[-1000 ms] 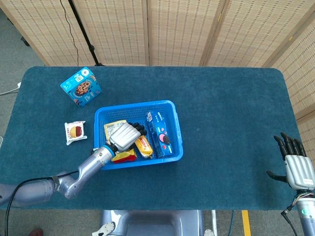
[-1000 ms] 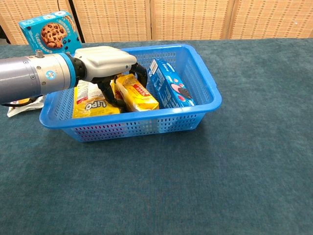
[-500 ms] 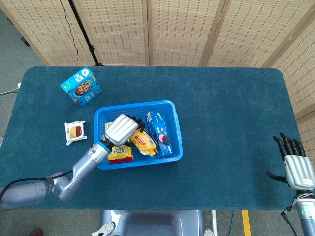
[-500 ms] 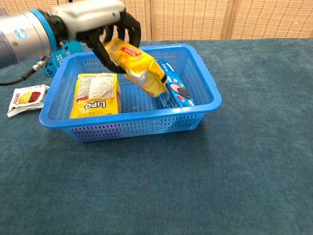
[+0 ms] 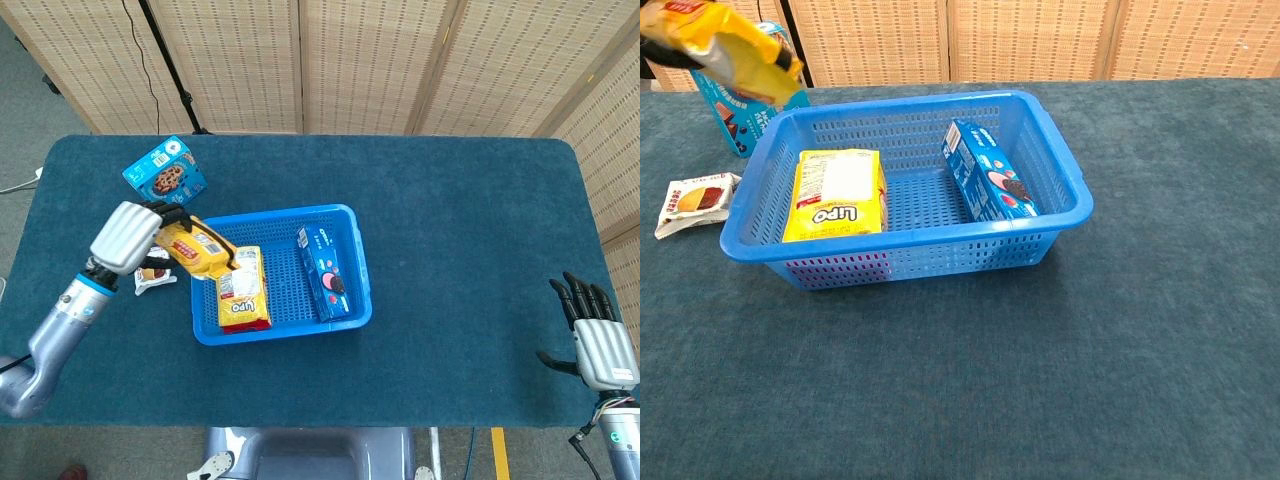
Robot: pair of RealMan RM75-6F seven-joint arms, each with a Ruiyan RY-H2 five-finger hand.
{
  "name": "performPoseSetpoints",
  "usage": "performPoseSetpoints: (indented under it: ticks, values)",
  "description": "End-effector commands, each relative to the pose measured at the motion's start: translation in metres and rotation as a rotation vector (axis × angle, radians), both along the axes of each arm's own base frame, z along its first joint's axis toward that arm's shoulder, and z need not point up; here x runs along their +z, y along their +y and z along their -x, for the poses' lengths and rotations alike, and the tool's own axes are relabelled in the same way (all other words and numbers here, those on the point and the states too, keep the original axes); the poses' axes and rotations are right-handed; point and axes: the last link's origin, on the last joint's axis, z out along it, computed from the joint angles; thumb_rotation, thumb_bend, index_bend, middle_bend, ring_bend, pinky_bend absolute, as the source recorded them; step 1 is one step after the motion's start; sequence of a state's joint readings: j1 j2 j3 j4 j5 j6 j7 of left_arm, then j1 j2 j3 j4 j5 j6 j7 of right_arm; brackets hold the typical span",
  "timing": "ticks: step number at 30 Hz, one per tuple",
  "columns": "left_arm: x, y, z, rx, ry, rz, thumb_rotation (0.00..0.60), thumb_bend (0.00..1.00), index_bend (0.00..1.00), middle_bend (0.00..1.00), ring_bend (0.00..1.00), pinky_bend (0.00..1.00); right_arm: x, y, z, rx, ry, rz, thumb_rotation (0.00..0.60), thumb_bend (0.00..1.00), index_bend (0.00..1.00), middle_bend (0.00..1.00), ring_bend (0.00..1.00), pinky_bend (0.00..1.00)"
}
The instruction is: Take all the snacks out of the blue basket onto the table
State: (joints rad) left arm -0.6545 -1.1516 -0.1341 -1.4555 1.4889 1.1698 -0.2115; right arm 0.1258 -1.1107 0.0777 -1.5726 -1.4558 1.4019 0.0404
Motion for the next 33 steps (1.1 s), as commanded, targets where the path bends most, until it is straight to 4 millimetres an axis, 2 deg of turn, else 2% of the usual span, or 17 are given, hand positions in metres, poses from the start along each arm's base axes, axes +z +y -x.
performPoseSetpoints:
  ticks: [1,3,7,8,9,10,11,12,13,14,16,25,28,33]
  values:
    - [0.017,-0.017,0.073,0.098,0.072,0.001,0.600,0.29,0.71,0.61,0.51,0.59,-0.001,0.000,-0.001,0.000,0.000,-0.004,0.600,0.00,0.00,0.00,0.00,0.00]
    - [0.015,-0.021,0.095,0.139,0.098,0.016,0.600,0.29,0.71,0.61,0.50,0.59,-0.003,0.000,-0.001,0.001,0.002,-0.009,0.600,0.00,0.00,0.00,0.00,0.00]
    - [0.009,-0.023,0.113,0.165,0.122,0.032,0.600,0.29,0.70,0.60,0.47,0.59,-0.004,0.000,-0.002,0.001,0.002,-0.012,0.600,0.00,0.00,0.00,0.00,0.00]
    - [0.002,-0.024,0.125,0.199,0.168,0.062,0.600,0.29,0.68,0.56,0.42,0.57,-0.004,0.000,-0.003,0.002,0.003,-0.014,0.600,0.00,0.00,0.00,0.00,0.00]
    - [-0.002,-0.024,0.130,0.212,0.188,0.078,0.600,0.28,0.64,0.50,0.36,0.54,-0.004,0.000,-0.003,0.001,0.003,-0.014,0.600,0.00,0.00,0.00,0.00,0.00]
    - [-0.005,-0.024,0.133,0.225,0.202,0.095,0.600,0.25,0.52,0.34,0.23,0.45,-0.004,0.000,-0.003,0.001,0.003,-0.014,0.600,0.00,0.00,0.00,0.00,0.00]
    - [-0.008,-0.024,0.135,0.240,0.210,0.115,0.600,0.19,0.33,0.17,0.11,0.33,-0.004,0.000,-0.003,0.000,0.003,-0.014,0.600,0.00,0.00,0.00,0.00,0.00]
    - [-0.011,-0.024,0.135,0.253,0.209,0.135,0.600,0.14,0.20,0.08,0.05,0.24,-0.004,0.000,-0.003,-0.001,0.003,-0.015,0.600,0.00,0.00,0.00,0.00,0.00]
    - [-0.014,-0.024,0.132,0.259,0.183,0.154,0.600,0.07,0.06,0.01,0.00,0.14,-0.004,0.001,-0.003,-0.003,0.003,-0.015,0.600,0.00,0.00,0.00,0.00,0.00]
    - [-0.014,-0.023,0.127,0.249,0.155,0.161,0.600,0.03,0.00,0.00,0.00,0.08,-0.004,0.001,-0.003,-0.004,0.002,-0.014,0.600,0.00,0.00,0.00,0.00,0.00]
    - [-0.011,-0.023,0.120,0.224,0.118,0.158,0.600,0.00,0.00,0.00,0.00,0.04,-0.003,0.001,-0.003,-0.006,0.001,-0.014,0.600,0.00,0.00,0.00,0.00,0.00]
    - [0.000,-0.028,0.061,-0.079,0.003,0.109,0.600,0.00,0.00,0.00,0.00,0.04,-0.004,-0.001,-0.001,-0.011,0.002,-0.015,0.600,0.00,0.00,0.00,0.00,0.00]
    - [-0.009,-0.024,0.034,-0.155,0.057,0.130,0.600,0.00,0.00,0.00,0.00,0.04,-0.005,-0.001,-0.002,-0.011,0.004,-0.020,0.600,0.00,0.00,0.00,0.00,0.00]
    - [-0.037,-0.020,-0.017,-0.239,0.164,0.158,0.600,0.00,0.00,0.00,0.00,0.07,-0.005,-0.001,-0.002,-0.013,0.004,-0.016,0.600,0.00,0.00,0.00,0.00,0.00]
